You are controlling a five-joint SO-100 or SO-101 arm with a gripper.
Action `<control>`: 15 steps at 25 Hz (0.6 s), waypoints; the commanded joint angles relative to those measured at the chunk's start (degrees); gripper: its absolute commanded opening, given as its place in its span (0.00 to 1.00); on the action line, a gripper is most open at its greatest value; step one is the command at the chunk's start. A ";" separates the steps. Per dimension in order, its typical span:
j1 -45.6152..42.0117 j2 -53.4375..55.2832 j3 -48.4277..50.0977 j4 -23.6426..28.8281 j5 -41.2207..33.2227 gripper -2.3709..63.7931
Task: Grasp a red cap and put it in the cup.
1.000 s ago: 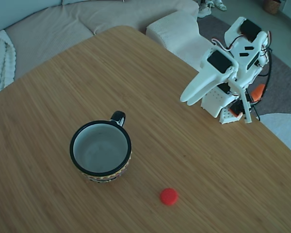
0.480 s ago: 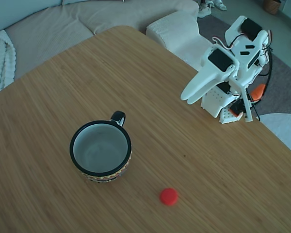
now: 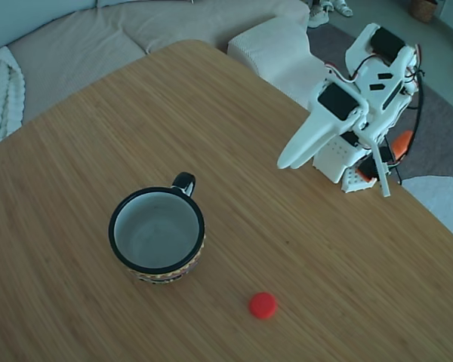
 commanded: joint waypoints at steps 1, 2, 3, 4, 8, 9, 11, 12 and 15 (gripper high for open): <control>-0.18 -4.92 -6.42 -2.90 -0.09 0.53; -0.18 -6.86 -7.91 -3.87 -0.09 0.53; -0.26 -8.88 -9.67 -4.57 -0.09 0.53; -0.26 -11.16 -11.51 -5.19 -0.09 0.53; -1.23 -22.59 -19.69 -5.80 -0.09 0.53; -2.29 -25.66 -21.71 -5.80 -0.09 0.53; -5.01 -31.90 -25.93 -5.71 -0.09 0.53; -6.50 -34.89 -28.30 -5.45 -0.09 0.53; -10.28 -43.24 -35.07 -5.01 -0.18 0.53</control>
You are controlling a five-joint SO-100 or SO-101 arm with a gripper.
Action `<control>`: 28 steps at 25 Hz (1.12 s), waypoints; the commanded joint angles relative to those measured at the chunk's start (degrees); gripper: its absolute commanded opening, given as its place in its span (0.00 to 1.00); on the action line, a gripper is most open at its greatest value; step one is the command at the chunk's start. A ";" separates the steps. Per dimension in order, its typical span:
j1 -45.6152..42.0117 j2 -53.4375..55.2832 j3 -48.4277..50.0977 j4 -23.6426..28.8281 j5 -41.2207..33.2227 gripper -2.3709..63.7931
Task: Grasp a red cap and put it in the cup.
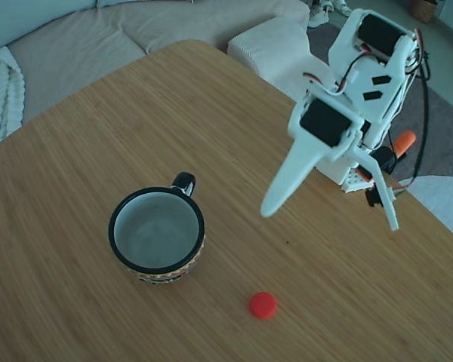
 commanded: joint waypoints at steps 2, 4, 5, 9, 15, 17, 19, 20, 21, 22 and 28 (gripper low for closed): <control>-3.25 -8.70 -11.60 -0.09 -0.35 0.53; -4.31 -14.15 -16.00 0.53 -0.44 0.53; -4.66 -16.87 -18.11 0.79 -0.44 0.53; -4.31 -27.07 -25.14 1.05 -0.44 0.53; -4.04 -38.85 -33.22 6.42 -0.53 0.53; -4.13 -41.04 -35.07 9.49 -0.62 0.53; -4.22 -42.63 -35.86 12.48 -0.79 0.53; -4.39 -43.24 -35.77 13.71 -0.79 0.53; -4.39 -43.77 -35.24 14.59 -1.05 0.53; -4.39 -44.56 -34.89 15.64 -1.76 0.53; -4.13 -49.13 -28.21 14.50 -3.60 0.53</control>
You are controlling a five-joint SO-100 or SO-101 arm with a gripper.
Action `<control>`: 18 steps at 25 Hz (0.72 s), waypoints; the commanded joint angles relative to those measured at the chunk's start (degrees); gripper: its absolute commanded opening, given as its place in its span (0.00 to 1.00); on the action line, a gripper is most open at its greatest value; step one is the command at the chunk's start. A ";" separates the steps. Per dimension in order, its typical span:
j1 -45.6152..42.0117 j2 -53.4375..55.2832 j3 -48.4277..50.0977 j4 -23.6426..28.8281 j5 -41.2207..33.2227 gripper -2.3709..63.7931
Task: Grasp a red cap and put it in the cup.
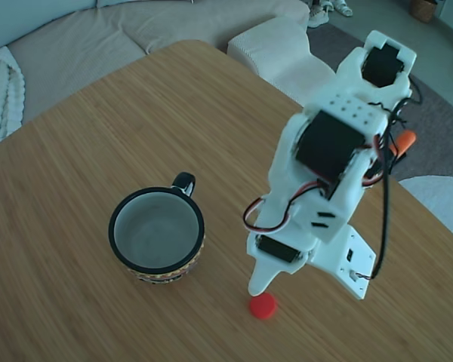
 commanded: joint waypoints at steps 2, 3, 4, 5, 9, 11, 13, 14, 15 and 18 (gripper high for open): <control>0.26 -0.97 2.20 -2.72 -0.26 0.53; 0.26 -1.49 2.90 -3.87 -0.09 0.53; 0.26 -1.85 3.52 -5.10 0.00 0.53; 0.26 -2.02 4.13 -6.06 0.26 0.53; 0.26 -2.11 6.33 -8.35 0.35 0.53; 0.18 -2.20 8.00 -9.58 0.35 0.53; -0.18 -2.20 10.20 -11.43 0.09 0.53; -0.44 -2.20 11.16 -12.04 -0.09 0.53; -0.53 -2.20 11.69 -12.48 0.00 0.53; -1.32 -2.29 12.30 -13.01 0.35 0.53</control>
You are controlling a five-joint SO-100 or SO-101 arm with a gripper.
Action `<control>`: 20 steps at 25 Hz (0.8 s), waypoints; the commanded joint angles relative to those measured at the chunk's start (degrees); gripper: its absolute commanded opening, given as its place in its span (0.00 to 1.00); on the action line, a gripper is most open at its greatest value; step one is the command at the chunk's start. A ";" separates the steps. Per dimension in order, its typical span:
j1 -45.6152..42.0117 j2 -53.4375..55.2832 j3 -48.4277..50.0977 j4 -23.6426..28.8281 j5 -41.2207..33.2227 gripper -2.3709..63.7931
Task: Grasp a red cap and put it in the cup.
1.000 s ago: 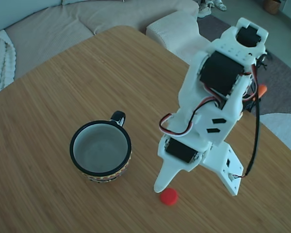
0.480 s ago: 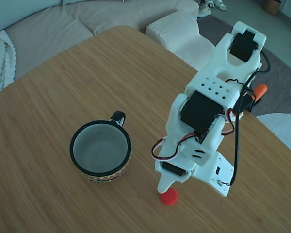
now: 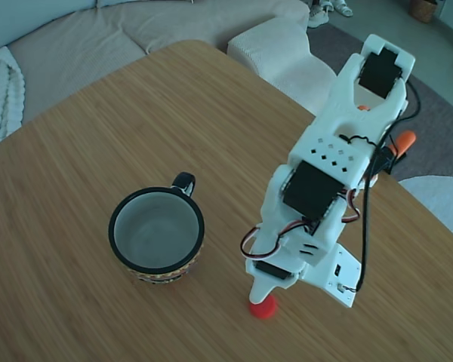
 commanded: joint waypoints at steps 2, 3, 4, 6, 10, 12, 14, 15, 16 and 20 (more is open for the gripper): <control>-1.14 0.79 0.44 0.18 0.53 0.53; -1.67 0.79 0.79 0.18 0.53 0.53; -2.11 0.79 1.05 0.18 0.53 0.53; -2.46 0.79 1.23 0.18 0.62 0.53; -1.85 0.79 0.70 0.09 0.62 0.53; -0.88 0.79 -0.79 -0.09 0.53 0.53; -0.35 0.79 -2.55 0.00 0.44 0.53; -0.26 0.79 -3.34 0.18 0.35 0.53; -0.26 0.79 -3.96 0.18 0.26 0.53; 0.88 -0.70 -6.94 0.53 0.00 0.53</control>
